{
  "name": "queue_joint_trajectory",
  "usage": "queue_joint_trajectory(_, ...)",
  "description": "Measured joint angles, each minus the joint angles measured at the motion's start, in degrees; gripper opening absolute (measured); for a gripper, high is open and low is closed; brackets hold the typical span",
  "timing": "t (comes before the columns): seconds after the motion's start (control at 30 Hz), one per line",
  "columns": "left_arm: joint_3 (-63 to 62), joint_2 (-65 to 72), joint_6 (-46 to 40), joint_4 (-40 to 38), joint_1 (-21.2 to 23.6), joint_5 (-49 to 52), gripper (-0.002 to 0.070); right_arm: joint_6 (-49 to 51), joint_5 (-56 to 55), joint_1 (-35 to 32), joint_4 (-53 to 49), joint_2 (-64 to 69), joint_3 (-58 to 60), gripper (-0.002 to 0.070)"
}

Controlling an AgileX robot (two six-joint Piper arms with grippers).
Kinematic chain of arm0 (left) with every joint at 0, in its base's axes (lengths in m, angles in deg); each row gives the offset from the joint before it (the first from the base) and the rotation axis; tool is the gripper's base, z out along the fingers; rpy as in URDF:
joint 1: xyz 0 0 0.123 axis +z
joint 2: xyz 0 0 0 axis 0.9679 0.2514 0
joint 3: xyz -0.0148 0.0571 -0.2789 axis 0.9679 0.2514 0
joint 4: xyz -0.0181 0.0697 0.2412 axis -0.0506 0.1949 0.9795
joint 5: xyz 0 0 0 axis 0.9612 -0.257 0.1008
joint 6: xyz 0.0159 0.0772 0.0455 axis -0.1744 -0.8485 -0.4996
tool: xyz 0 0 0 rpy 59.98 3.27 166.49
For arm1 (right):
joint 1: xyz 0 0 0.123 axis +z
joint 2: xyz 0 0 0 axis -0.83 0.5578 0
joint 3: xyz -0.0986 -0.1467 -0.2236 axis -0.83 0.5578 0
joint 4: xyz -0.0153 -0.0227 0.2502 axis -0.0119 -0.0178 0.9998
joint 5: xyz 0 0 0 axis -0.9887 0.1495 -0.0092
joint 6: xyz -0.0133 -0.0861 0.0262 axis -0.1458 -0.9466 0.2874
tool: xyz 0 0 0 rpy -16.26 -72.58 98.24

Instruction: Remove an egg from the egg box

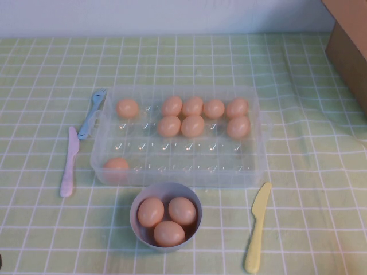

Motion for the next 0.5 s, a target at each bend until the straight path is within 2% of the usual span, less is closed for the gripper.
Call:
queue_joint_trajectory(0.1, 0.0, 0.0, 0.0, 0.0, 0.0, 0.0, -0.0003, 0.0, -1.5, 0.0, 3.2, 0.0, 0.0, -0.0017)
queue_joint_trajectory(0.4, 0.0, 0.0, 0.0, 0.0, 0.0, 0.0, -0.0003, 0.0, -12.7, 0.0, 36.1, 0.0, 0.0, -0.0017)
queue_joint_trajectory(0.5, 0.0, 0.0, 0.0, 0.0, 0.0, 0.0, -0.0003, 0.0, -13.8, 0.0, 40.2, 0.0, 0.0, -0.0017)
